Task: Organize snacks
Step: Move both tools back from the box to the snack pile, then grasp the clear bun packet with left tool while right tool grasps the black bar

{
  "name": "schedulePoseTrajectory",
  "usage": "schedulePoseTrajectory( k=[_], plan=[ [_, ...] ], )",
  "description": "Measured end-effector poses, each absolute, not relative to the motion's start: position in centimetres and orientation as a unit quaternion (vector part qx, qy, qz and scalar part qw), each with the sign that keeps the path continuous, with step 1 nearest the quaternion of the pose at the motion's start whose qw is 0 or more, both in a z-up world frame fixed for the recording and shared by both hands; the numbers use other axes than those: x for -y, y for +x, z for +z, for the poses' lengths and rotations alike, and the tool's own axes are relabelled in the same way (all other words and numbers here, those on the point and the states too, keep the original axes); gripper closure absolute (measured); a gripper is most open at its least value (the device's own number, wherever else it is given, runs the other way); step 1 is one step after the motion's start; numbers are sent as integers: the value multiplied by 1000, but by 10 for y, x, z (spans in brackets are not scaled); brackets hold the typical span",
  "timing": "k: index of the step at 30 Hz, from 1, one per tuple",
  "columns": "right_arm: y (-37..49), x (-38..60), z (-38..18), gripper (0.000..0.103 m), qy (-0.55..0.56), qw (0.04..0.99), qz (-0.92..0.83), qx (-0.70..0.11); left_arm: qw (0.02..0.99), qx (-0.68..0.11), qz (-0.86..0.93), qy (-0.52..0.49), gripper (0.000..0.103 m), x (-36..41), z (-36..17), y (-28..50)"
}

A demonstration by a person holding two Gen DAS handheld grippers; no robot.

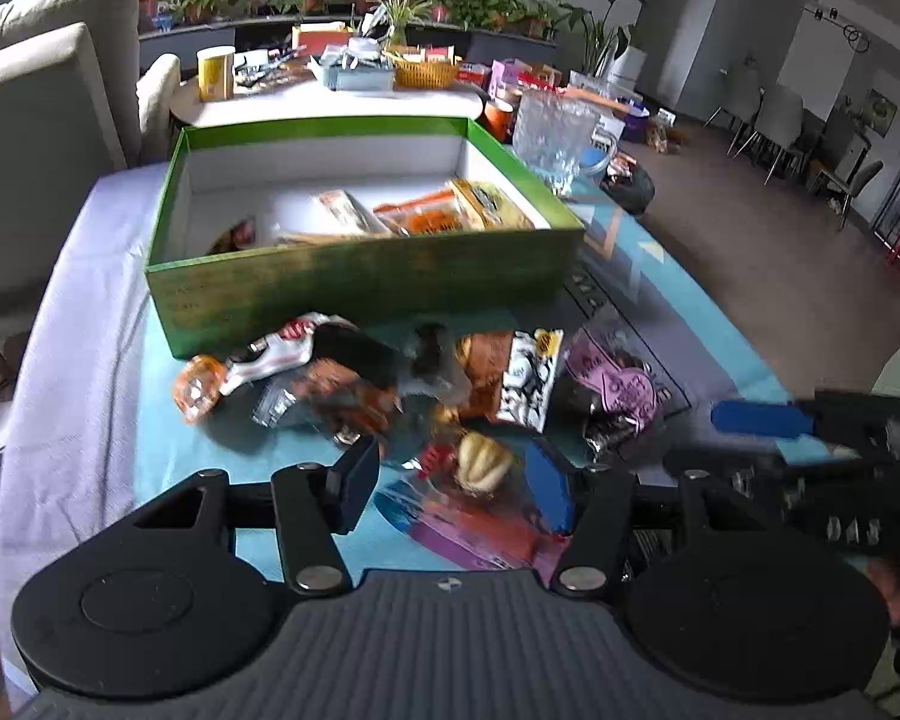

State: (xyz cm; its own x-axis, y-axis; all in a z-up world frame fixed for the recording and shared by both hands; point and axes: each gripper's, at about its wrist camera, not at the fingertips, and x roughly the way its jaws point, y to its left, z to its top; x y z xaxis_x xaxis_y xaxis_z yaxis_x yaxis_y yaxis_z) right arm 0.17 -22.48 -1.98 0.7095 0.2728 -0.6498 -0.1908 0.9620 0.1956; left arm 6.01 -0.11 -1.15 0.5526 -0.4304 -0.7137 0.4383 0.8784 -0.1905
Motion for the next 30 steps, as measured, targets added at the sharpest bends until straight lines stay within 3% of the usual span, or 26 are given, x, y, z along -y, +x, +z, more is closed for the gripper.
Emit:
schedulePoseTrajectory(
  k=[18,30],
  plan=[
    [-13,204,-46,78,40,903,156,-397,865,-412,-250,138,48,44,-36,66],
    [-10,196,-55,75,31,899,154,-408,861,-437,-232,121,47,49,-46,81]
  ],
)
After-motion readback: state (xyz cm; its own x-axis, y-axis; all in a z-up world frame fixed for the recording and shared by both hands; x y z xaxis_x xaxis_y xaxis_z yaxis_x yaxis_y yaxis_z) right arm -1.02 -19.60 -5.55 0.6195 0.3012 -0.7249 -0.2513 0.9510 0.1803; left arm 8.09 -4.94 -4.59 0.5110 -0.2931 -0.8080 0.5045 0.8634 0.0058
